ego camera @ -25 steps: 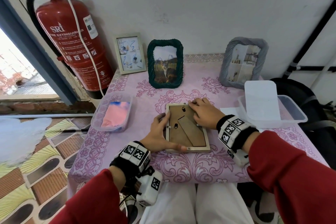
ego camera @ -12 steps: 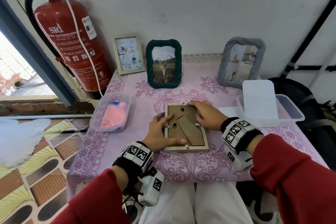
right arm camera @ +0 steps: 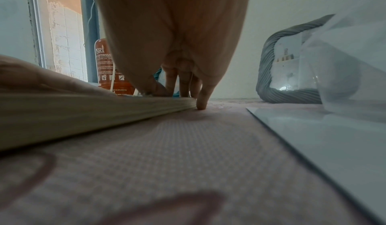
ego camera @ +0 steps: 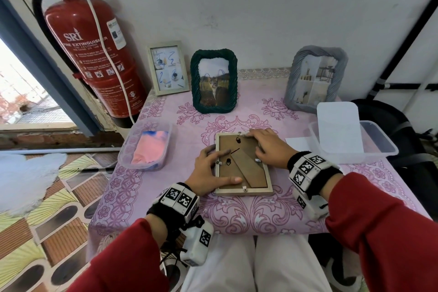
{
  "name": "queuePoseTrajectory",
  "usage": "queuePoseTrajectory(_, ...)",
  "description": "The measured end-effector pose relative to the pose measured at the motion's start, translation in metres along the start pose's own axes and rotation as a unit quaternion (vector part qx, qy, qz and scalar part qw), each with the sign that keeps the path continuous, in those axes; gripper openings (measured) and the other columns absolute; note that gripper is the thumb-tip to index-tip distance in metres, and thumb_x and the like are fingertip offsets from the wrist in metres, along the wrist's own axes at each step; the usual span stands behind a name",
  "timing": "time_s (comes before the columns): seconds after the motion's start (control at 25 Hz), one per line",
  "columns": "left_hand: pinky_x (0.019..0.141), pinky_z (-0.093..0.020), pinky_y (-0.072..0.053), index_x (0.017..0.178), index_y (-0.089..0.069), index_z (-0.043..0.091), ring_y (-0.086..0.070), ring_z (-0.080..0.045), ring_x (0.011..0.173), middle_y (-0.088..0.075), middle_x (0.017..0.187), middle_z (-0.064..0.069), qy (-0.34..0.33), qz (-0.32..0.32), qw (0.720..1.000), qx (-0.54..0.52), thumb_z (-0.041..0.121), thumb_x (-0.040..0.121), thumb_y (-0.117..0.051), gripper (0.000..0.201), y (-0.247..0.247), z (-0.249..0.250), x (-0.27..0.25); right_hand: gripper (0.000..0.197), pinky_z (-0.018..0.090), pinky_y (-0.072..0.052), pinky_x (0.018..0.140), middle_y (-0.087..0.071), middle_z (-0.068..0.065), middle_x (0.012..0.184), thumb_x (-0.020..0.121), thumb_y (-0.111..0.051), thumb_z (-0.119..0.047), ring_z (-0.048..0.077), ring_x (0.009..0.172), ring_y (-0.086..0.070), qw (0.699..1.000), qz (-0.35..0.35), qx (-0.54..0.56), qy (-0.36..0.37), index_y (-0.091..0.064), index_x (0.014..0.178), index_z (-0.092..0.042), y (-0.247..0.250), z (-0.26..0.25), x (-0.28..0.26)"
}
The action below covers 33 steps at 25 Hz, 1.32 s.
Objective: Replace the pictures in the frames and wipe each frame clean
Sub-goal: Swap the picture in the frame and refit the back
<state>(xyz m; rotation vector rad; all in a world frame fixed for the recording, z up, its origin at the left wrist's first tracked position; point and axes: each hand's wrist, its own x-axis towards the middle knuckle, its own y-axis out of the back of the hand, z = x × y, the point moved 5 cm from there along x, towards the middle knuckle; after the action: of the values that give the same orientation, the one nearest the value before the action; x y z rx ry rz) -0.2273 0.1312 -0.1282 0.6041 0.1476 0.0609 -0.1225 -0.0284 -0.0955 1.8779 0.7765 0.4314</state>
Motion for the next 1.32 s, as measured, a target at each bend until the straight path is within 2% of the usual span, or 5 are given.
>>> queuePoseTrajectory(0.6,0.112,-0.029,-0.030,0.126,-0.053,0.034,-0.026,-0.018,0.136,-0.024,0.140,0.000,0.000,0.029,0.999,-0.025,0.032,0.057,-0.088,0.077,-0.001,0.008,-0.003,0.055,0.023,-0.024,0.088,-0.045,0.008,0.135,0.085,-0.042,-0.001,0.026,0.117,-0.035,1.000,-0.002,-0.015,0.016,-0.042,0.137,-0.019,-0.001,-0.002,0.000)
queuePoseTrajectory(0.8,0.113,-0.039,-0.033,0.132,-0.048,0.025,-0.031,-0.022,0.136,-0.025,0.144,-0.003,0.009,0.020,0.998,-0.060,0.027,0.074,-0.077,0.065,0.000,0.008,-0.002,0.050,0.019,-0.023,0.083,-0.046,0.008,0.135,0.086,-0.043,-0.002,0.022,0.117,-0.034,1.000,0.000,0.012,0.000,-0.038,0.135,-0.013,-0.001,0.000,0.000)
queuePoseTrajectory(1.08,0.099,-0.026,-0.044,0.140,-0.033,0.007,-0.047,-0.019,0.124,-0.034,0.141,-0.013,0.015,0.042,0.983,-0.180,0.002,0.080,-0.069,0.071,0.004,0.003,0.000,0.044,0.029,-0.025,0.106,-0.038,0.012,0.146,0.091,-0.046,-0.003,0.028,0.134,-0.032,0.998,-0.021,0.051,-0.018,-0.040,0.134,-0.006,0.003,0.001,-0.006)
queuePoseTrajectory(1.2,0.090,-0.011,-0.040,0.138,-0.034,0.004,-0.046,-0.013,0.116,-0.032,0.138,-0.012,0.028,0.069,0.987,-0.143,0.007,0.078,-0.073,0.072,0.007,0.001,0.002,0.048,0.029,-0.014,0.116,-0.021,0.013,0.155,0.093,-0.049,-0.007,0.025,0.145,-0.015,0.997,-0.056,0.046,-0.017,-0.035,0.140,-0.007,0.002,-0.001,-0.009)
queuePoseTrajectory(1.32,0.089,-0.013,-0.039,0.134,-0.043,0.003,-0.048,-0.012,0.101,-0.033,0.123,-0.005,0.049,0.092,0.994,-0.043,0.022,0.075,-0.077,0.070,0.011,0.002,0.002,0.046,0.027,-0.015,0.113,-0.023,0.012,0.153,0.091,-0.054,-0.012,0.025,0.143,-0.017,0.999,-0.004,0.035,-0.026,-0.043,0.135,-0.009,0.005,-0.002,-0.015)
